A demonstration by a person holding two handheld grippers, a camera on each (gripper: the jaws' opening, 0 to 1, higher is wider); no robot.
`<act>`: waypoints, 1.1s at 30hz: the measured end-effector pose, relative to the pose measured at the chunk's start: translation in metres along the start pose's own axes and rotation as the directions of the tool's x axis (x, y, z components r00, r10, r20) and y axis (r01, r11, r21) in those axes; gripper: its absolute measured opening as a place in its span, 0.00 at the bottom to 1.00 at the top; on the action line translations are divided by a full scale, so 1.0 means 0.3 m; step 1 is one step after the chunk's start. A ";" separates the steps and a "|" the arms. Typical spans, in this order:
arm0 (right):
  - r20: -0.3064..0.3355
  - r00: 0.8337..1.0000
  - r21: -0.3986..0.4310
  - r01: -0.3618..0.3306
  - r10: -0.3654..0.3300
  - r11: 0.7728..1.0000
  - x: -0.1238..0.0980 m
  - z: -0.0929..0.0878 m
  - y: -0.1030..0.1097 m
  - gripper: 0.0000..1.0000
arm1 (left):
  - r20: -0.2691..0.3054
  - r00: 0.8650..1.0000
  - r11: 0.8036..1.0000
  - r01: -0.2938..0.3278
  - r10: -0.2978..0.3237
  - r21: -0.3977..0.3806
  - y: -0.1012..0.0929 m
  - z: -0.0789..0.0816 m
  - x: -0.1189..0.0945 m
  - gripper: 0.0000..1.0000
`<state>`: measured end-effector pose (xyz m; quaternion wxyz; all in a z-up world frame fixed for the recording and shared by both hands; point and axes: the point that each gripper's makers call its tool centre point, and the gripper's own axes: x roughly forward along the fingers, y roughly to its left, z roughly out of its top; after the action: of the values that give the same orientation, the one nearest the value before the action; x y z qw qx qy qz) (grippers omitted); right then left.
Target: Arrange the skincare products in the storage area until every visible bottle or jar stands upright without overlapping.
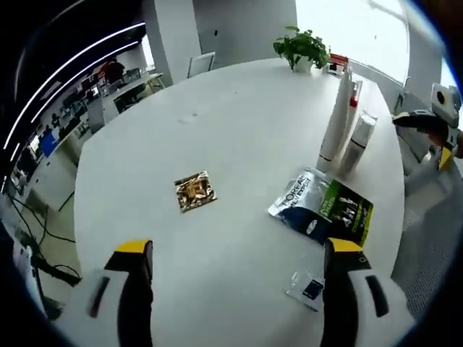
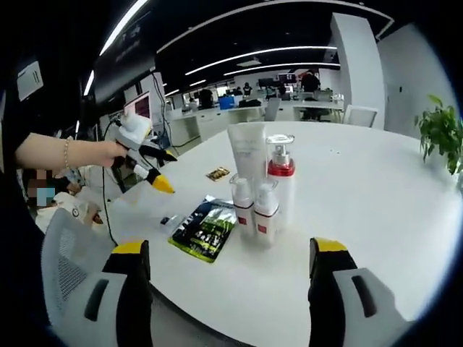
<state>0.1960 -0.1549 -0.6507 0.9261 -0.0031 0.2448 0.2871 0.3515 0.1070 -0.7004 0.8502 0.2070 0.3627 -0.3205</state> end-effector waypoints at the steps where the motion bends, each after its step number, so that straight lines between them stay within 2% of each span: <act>1: -0.005 1.000 0.001 -0.002 0.002 1.000 0.000 -0.003 0.001 0.91 | -0.003 1.000 1.000 0.005 -0.005 0.007 0.014 0.011 0.009 0.97; 4: -0.009 1.000 0.006 0.001 -0.001 1.000 0.000 -0.005 0.001 0.91 | -0.006 1.000 1.000 0.010 -0.010 0.015 0.032 0.023 0.019 0.96; 12: -0.017 1.000 0.026 0.011 -0.011 1.000 0.003 -0.014 -0.016 0.91 | -0.012 0.998 0.997 0.055 -0.054 0.055 0.085 0.063 0.122 0.93; 15: -0.017 1.000 0.013 0.001 0.000 1.000 0.006 -0.016 -0.012 0.93 | -0.008 0.997 0.993 0.077 -0.077 0.085 0.081 0.087 0.130 0.92; 20: -0.025 1.000 0.015 0.009 -0.008 1.000 0.009 -0.022 -0.020 0.92 | -0.026 0.994 0.986 0.112 -0.110 0.127 0.119 0.116 0.203 0.91; 22: -0.027 1.000 0.025 0.012 -0.012 1.000 0.009 -0.023 -0.025 0.92 | -0.035 0.991 0.981 0.132 -0.128 0.140 0.103 0.105 0.203 0.91; 27: -0.040 0.999 0.030 0.017 -0.016 0.999 0.012 -0.031 -0.028 0.92 | -0.050 0.983 0.964 0.183 -0.176 0.192 0.116 0.133 0.249 0.92; 33: -0.054 0.998 0.034 0.021 -0.020 0.999 0.014 -0.036 -0.026 0.91 | -0.080 0.979 0.955 0.201 -0.188 0.217 0.156 0.139 0.295 0.90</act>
<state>0.1982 -0.1610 -0.6632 0.9220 0.0027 0.2744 0.2731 0.4511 0.0808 -0.7340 0.7749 0.2740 0.3676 -0.4352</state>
